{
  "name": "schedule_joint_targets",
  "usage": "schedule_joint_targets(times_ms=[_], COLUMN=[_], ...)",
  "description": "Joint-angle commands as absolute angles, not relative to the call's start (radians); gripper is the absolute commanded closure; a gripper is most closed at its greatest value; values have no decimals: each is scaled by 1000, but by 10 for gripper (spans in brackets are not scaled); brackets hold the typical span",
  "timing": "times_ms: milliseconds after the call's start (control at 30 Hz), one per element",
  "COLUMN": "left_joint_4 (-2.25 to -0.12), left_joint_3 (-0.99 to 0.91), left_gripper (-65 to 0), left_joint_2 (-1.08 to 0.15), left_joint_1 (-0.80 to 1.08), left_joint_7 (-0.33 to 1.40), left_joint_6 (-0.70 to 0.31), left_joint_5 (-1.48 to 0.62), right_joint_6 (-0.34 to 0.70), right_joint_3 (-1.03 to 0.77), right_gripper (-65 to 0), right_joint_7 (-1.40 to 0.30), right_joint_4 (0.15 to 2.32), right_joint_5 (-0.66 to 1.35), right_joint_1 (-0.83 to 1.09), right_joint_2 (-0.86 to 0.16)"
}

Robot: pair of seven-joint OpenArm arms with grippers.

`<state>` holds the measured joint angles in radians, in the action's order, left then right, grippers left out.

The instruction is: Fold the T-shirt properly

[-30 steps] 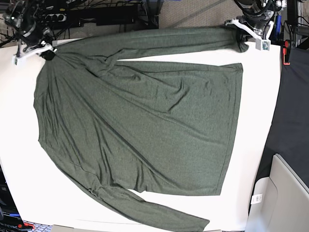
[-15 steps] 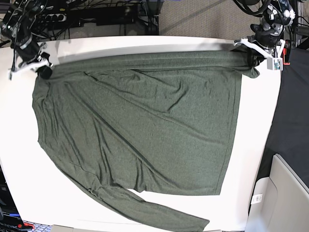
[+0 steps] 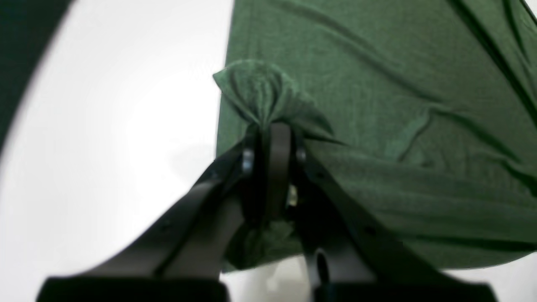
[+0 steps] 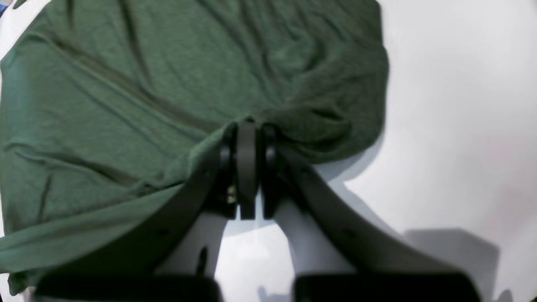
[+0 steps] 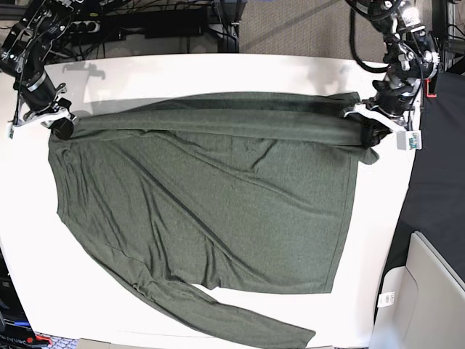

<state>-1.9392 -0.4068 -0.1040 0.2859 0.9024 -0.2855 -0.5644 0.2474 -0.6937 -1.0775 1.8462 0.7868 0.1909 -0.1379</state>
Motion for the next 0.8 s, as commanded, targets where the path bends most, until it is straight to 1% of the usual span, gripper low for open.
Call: schedule_joint_targets(times_ms=[0,67,167,233,400,467,667,767], left_joint_4=[-1939,-1902,-1850,-1833,-1834,-1839,-1854,-1851], left_joint_3=[-410,-410,-412,-412,-409,-415,-412,-412], left_gripper=[-1,-3,-47,-99,-260,-300,-308,-308], left_joint_2=[-116,-116,-122,-124,-124,-133,-170,-171], left_joint_1=[278,275,278,280,311,312,417,437], left_joint_7=[889,889,889,889,889,889,889,889], left_joint_6=[-286,-286,-282,-282,-282,-282,-282,-282], left_joint_5=[-570,-570,-568,-568,-568,-570,-575,-628], right_joint_6=[252,252,252,252,252,252,252,252], right_joint_3=[-700,-700,-700,-700,-697,-697,-700,-700], right_gripper=[-2,-2,-2,-2,-2,-2,-2,-2], right_joint_7=[-1056,-1056,-1056,-1056,-1056,-1056,-1056,-1056], right_joint_4=[1860,1860,1860,1860,1860,1860,1860,1860], right_joint_5=[805,805,806,806,806,806,809,809], right_joint_1=[185,188,191,191,188,188,191,193], right_joint_2=[-151,-151,-151,-151,-151,-151,-151,-151])
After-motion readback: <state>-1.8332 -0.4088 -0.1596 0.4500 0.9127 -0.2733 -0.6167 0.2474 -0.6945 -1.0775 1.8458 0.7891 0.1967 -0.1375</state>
